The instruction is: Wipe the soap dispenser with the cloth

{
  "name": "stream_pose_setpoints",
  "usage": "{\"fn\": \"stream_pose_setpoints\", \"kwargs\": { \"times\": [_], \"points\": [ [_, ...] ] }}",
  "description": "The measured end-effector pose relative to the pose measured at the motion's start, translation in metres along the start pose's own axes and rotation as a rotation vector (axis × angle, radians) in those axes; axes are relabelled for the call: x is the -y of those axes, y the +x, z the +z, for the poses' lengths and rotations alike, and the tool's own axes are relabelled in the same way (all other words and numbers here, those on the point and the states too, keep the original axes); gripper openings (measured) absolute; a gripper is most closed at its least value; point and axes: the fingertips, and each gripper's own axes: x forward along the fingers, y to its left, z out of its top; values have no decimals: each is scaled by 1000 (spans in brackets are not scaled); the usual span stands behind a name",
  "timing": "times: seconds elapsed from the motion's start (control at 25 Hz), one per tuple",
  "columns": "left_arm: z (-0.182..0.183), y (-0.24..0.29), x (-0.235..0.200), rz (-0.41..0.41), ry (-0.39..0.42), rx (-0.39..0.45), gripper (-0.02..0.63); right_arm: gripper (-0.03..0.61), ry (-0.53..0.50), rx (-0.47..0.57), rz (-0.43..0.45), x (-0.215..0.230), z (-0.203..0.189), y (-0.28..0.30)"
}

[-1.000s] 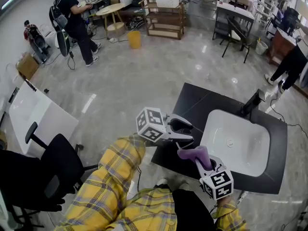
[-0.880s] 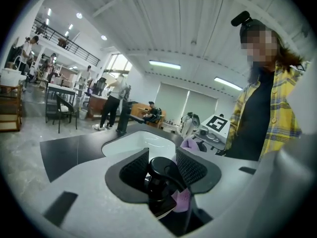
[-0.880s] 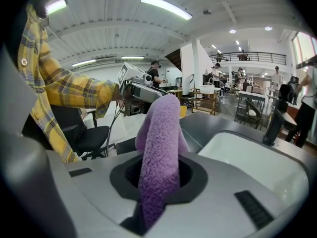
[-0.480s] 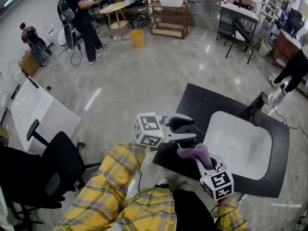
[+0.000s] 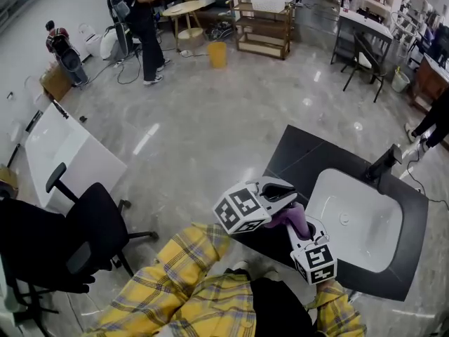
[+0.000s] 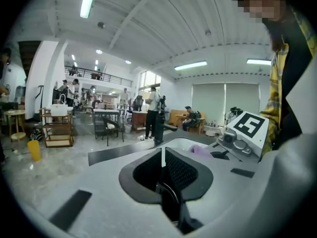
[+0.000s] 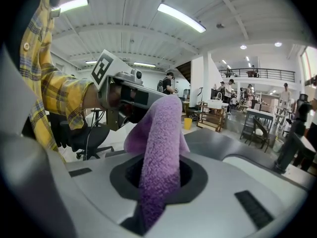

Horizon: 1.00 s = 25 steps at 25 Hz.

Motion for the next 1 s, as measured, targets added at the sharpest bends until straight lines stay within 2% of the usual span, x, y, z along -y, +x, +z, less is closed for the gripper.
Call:
{"fn": "stream_pose_setpoints", "kwargs": {
  "times": [0.16,0.72,1.0],
  "points": [
    [-1,-2,-5,-5,-40,12,18,37,11,-1,14,0,-2,7],
    [0,-4,-9,-12,-55,29,6,37,17,-11,26,-5,-16,12],
    [-1,-2,-9,-14,-61,31,6,37,33,-57,28,-9,-33,15]
  ]
}}
